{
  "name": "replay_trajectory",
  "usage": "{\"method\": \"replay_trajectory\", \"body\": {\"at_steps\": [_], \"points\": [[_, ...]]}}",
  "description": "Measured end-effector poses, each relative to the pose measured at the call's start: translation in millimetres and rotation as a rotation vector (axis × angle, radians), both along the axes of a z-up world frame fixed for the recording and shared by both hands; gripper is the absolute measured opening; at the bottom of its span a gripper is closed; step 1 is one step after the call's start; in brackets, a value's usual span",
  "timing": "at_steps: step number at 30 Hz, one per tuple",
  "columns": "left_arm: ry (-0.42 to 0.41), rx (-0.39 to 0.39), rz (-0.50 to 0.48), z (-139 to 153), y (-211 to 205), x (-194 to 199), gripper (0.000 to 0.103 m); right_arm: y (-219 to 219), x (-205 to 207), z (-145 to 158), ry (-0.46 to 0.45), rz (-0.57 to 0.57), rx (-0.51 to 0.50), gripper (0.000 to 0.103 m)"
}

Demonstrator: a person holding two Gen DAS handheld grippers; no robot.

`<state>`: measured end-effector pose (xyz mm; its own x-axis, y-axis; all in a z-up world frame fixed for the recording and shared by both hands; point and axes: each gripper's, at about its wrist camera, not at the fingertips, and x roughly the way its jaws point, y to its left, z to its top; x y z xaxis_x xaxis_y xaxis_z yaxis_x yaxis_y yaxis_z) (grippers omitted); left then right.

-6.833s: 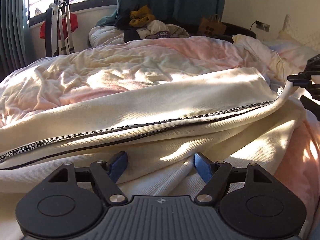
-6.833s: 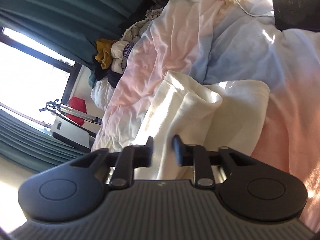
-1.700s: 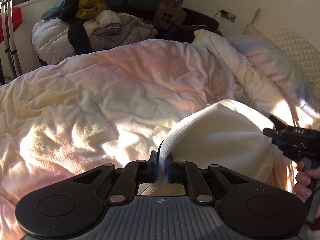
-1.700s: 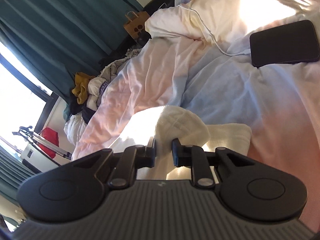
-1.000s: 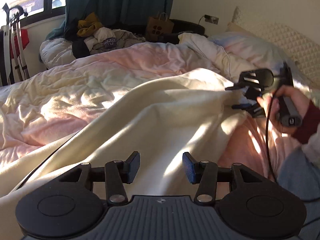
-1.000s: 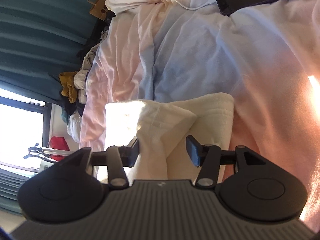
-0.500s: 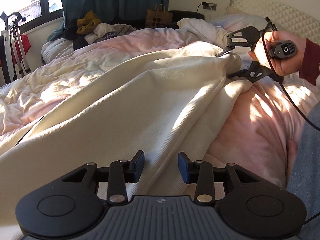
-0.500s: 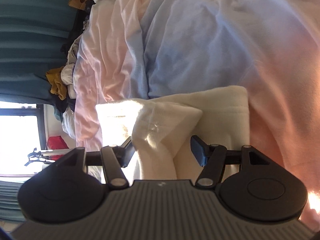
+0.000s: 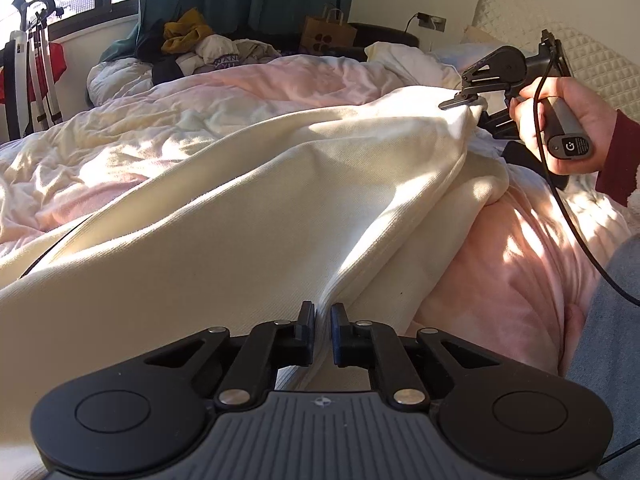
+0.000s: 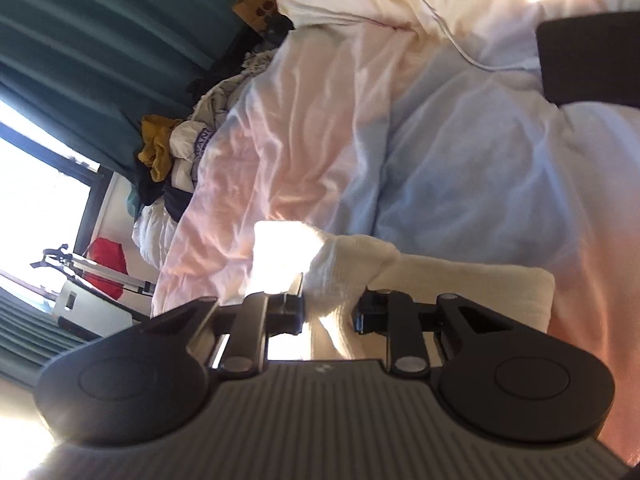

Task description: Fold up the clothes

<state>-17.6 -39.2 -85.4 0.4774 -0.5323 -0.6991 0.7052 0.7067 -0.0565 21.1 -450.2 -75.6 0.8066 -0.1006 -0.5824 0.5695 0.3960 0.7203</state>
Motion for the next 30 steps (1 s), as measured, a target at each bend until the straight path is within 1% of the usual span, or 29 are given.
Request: {"method": "replay_trajectory", "body": {"at_steps": [2,5,7,8,9,11,13,14,15,17,18,21,22,23,24,25,26,28,30], "points": [[0.0,-0.009,-0.003,1,1,-1,0.007,0,-3,5,-0.044,0.01,-0.015,0.018],[0.007,-0.04,-0.003,9,6,-4,0.006,-1,-7,15,-0.165,0.02,-0.019,0.016],[0.015,-0.065,-0.008,16,10,-9,0.006,0,-12,23,-0.201,0.019,-0.041,0.015],[0.021,-0.076,-0.014,19,13,-13,0.006,0,-14,27,-0.195,0.015,-0.067,0.015],[0.028,-0.086,-0.02,23,15,-17,0.006,-1,-16,27,-0.178,0.01,-0.081,0.015],[0.058,-0.095,-0.03,23,18,-24,0.006,-8,-20,19,-0.1,-0.004,-0.059,0.015],[0.067,-0.061,-0.05,17,16,-29,0.006,-16,-23,4,0.009,-0.014,-0.023,0.015],[0.068,-0.039,-0.053,13,13,-30,0.006,-20,-22,-6,0.07,-0.015,0.006,0.015],[0.069,-0.018,-0.055,8,11,-31,0.007,-24,-23,-16,0.112,-0.015,0.045,0.015],[0.065,0.01,-0.059,2,8,-33,0.008,-30,-25,-31,0.142,-0.018,0.117,0.017],[0.06,0.015,-0.059,0,8,-34,0.008,-31,-28,-32,0.135,-0.02,0.138,0.017],[0.052,0.007,-0.05,1,11,-37,0.014,-26,-41,-22,0.109,-0.024,0.174,0.023],[0.052,0.0,-0.045,2,13,-38,0.021,-22,-47,-17,0.106,-0.027,0.176,0.03],[0.046,-0.016,-0.043,5,15,-40,0.027,-18,-53,-11,0.106,-0.033,0.172,0.04],[0.04,-0.034,-0.041,8,17,-42,0.03,-13,-58,-6,0.108,-0.038,0.164,0.046],[0.036,-0.057,-0.042,11,20,-44,0.035,-7,-63,-3,0.111,-0.039,0.157,0.059],[0.031,-0.083,-0.037,16,23,-46,0.04,-2,-68,0,0.118,-0.037,0.153,0.069],[0.022,-0.135,-0.029,25,29,-49,0.043,7,-76,1,0.138,-0.024,0.164,0.074],[0.016,-0.191,-0.014,35,35,-51,0.045,15,-80,-3,0.15,0.0,0.2,0.074]]}}
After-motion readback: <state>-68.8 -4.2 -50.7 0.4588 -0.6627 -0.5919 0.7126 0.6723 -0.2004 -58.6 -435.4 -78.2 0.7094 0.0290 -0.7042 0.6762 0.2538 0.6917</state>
